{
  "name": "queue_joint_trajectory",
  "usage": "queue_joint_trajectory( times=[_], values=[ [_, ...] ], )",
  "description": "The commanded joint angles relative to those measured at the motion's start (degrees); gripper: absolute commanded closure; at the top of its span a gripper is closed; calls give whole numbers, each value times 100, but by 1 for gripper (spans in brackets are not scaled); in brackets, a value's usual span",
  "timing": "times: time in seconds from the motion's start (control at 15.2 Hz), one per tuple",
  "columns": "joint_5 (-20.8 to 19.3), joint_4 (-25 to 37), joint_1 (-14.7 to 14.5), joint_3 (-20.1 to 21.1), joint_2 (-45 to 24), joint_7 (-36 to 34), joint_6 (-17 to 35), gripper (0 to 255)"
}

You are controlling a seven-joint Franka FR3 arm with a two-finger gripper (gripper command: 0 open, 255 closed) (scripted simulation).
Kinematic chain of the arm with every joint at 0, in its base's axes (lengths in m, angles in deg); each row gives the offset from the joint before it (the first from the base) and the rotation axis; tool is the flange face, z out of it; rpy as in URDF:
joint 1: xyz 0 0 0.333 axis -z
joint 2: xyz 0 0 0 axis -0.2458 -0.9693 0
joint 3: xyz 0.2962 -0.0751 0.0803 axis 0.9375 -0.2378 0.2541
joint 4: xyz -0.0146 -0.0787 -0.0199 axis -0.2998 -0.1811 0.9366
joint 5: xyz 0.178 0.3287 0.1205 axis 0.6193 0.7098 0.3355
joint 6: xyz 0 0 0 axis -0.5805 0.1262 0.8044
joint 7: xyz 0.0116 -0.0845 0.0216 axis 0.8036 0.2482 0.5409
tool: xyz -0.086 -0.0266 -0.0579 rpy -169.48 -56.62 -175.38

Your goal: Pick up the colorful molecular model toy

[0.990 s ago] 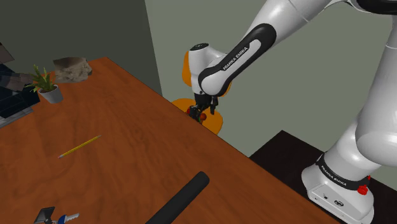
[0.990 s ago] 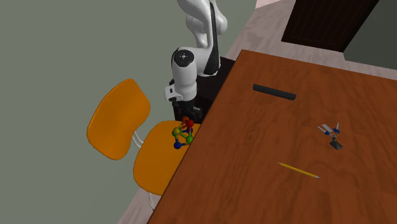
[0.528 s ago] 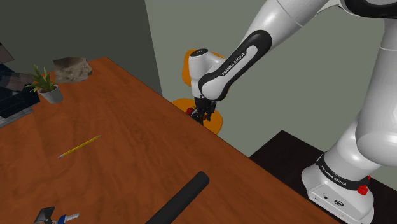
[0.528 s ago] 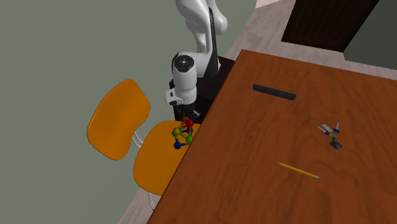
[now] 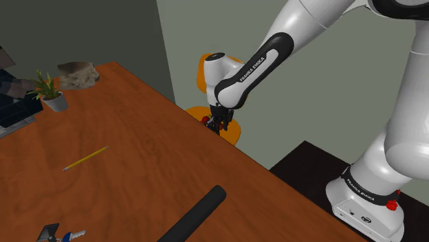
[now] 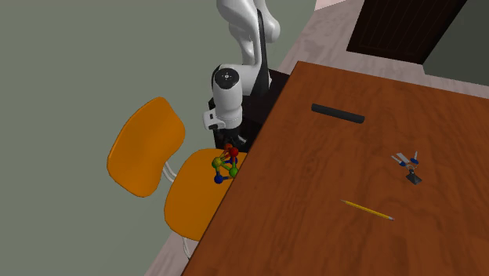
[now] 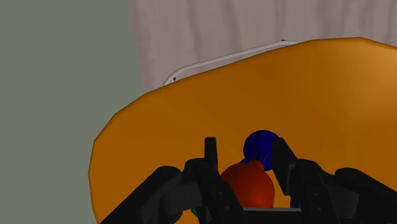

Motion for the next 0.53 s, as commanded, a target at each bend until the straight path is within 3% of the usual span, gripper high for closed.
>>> queue_joint_trajectory(
  times=[0.0, 0.46],
  values=[
    [28, 2, 9, 14, 62, 19, -61, 255],
    [215, 51, 62, 93, 487, 158, -518, 255]
  ],
)
